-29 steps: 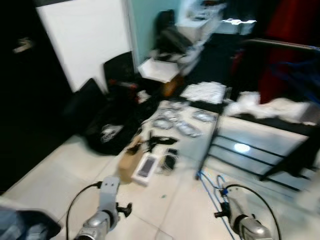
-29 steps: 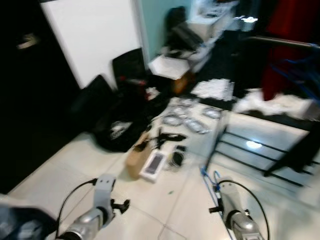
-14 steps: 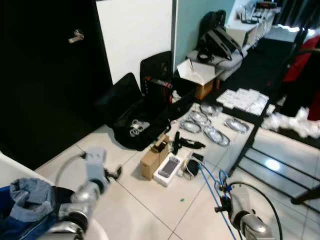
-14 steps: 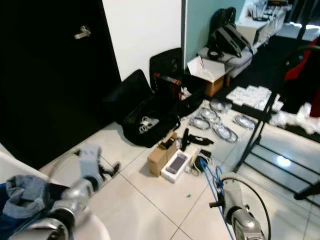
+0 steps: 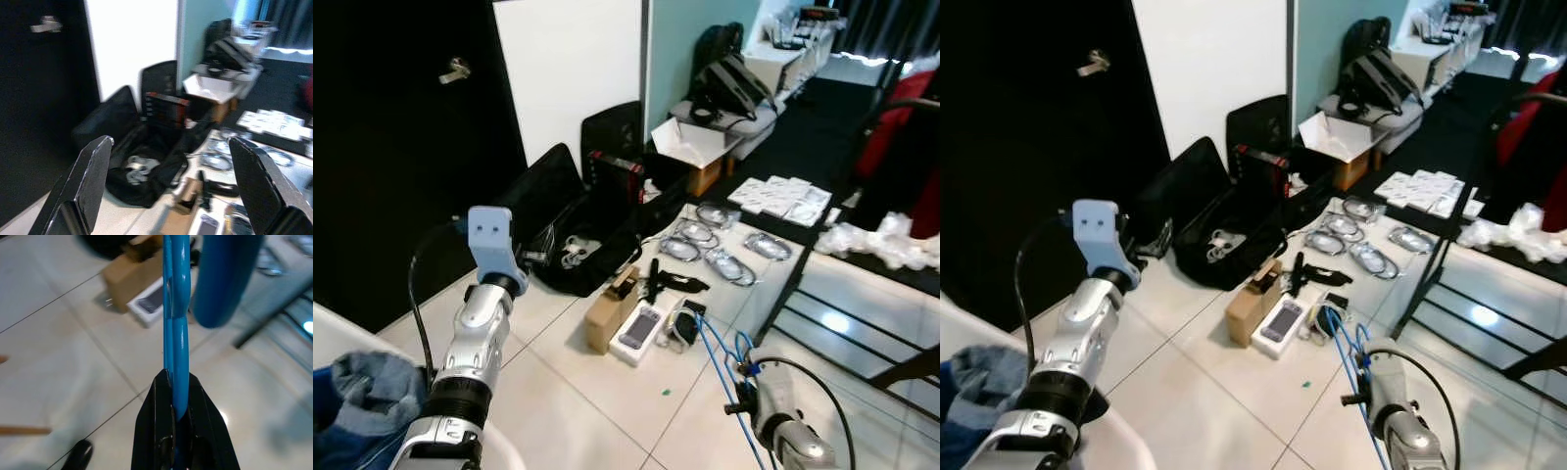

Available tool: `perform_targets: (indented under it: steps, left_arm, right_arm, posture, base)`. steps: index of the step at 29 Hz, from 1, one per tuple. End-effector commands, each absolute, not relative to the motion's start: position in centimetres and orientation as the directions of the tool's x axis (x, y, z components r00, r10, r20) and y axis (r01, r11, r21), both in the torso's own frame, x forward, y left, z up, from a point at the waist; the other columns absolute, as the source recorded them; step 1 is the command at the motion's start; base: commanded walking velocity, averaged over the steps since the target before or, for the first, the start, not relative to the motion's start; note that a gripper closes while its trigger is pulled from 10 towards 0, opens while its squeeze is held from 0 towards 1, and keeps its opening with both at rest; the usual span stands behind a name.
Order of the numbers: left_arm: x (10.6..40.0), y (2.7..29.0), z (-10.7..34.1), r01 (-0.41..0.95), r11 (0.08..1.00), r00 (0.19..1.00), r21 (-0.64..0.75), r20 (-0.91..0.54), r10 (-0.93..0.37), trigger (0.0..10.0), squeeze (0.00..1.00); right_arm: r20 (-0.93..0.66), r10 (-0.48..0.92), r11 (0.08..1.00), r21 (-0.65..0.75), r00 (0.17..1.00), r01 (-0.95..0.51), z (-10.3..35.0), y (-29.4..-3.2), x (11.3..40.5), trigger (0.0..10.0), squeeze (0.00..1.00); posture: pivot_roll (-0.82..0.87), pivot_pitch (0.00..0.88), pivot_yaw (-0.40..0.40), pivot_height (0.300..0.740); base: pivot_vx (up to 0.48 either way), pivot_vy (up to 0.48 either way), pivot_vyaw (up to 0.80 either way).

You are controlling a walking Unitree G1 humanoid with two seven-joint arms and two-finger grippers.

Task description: Hang hanger

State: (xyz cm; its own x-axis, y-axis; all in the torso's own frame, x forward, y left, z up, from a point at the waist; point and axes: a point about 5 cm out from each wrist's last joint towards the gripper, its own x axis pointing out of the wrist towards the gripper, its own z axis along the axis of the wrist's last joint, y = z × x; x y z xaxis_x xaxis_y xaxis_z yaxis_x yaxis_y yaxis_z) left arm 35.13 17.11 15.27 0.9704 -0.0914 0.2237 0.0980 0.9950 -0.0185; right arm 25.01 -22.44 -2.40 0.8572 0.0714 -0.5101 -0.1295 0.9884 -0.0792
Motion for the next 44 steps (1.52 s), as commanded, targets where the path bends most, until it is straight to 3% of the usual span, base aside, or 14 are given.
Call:
perform_targets:
  steps: [1, 7, 18, 21, 24, 27, 31, 44]
  left_arm:
    - [35.2, 16.8, 16.4, 0.121, 0.993, 0.960, 0.012, 0.253, -0.120, 10.0, 0.00]
    - [35.3, 16.5, 19.4, 0.149, 0.989, 0.930, 0.009, 0.339, -0.143, 10.0, 0.00]
    - [34.6, 16.8, 25.5, 0.131, 0.991, 0.861, 0.009, 0.496, -0.118, 10.0, 0.00]
    - [34.7, 17.8, 25.2, 0.041, 0.999, 0.880, 0.019, 0.472, -0.045, 10.0, 0.00]
    - [35.0, 20.1, 22.4, -0.117, 0.993, 0.929, -0.007, 0.352, 0.112, 10.0, 0.00]
    - [34.9, 21.0, 21.0, -0.169, 0.985, 0.942, -0.021, 0.292, 0.167, 10.0, 0.00]
    - [33.3, 22.7, 16.5, -0.308, 0.949, 0.946, -0.067, 0.085, 0.313, 10.0, 0.00]
    - [31.1, 22.3, 15.0, -0.319, 0.942, 0.946, -0.102, 0.018, 0.323, 10.0, 0.00]
  right_arm:
    - [-0.487, 0.082, 0.988, -0.073, 0.870, -0.134, -2.4, -21.9, 25.1, 10.0, 0.00]
    - [-0.474, 0.066, 0.991, -0.074, 0.878, -0.114, -2.1, -23.2, 24.7, 10.0, 0.00]
    - [-0.444, 0.047, 0.993, -0.073, 0.895, -0.088, -1.8, -24.4, 24.3, 10.0, 0.00]
    - [-0.441, 0.049, 0.994, -0.067, 0.896, -0.087, -1.9, -24.3, 24.1, 10.0, 0.00]
    - [-0.448, 0.093, 0.986, -0.080, 0.889, -0.143, -1.9, -23.9, 24.2, 10.0, 0.00]
    - [-0.448, 0.101, 0.984, -0.084, 0.888, -0.155, -1.8, -23.9, 24.3, 10.0, 0.00]
    - [-0.437, 0.103, 0.987, -0.069, 0.894, -0.147, -1.5, -24.1, 24.6, 10.0, 0.00]
    - [-0.468, 0.089, 0.990, -0.058, 0.879, -0.131, -2.5, -23.9, 23.4, 10.0, 0.00]
  posture:
    - [-0.05, 0.049, 0.009, 0.740]
    - [-0.05, 0.052, 0.010, 0.740]
    - [-0.05, 0.053, 0.013, 0.740]
    - [-0.05, 0.055, 0.013, 0.740]
    - [-0.05, 0.055, 0.015, 0.740]
    - [-0.05, 0.055, 0.015, 0.740]
    - [-0.04, 0.061, 0.014, 0.740]
    - [-0.04, 0.062, 0.016, 0.740]
  base:
    - [0.000, 0.000, 0.80]
    - [0.000, 0.000, 0.76]
    - [0.000, 0.000, 0.00]
    - [0.000, 0.000, 0.00]
    - [0.000, 0.000, 0.53]
    - [0.000, 0.000, 0.80]
    - [0.000, 0.000, 0.80]
    - [0.000, 0.000, 0.78]
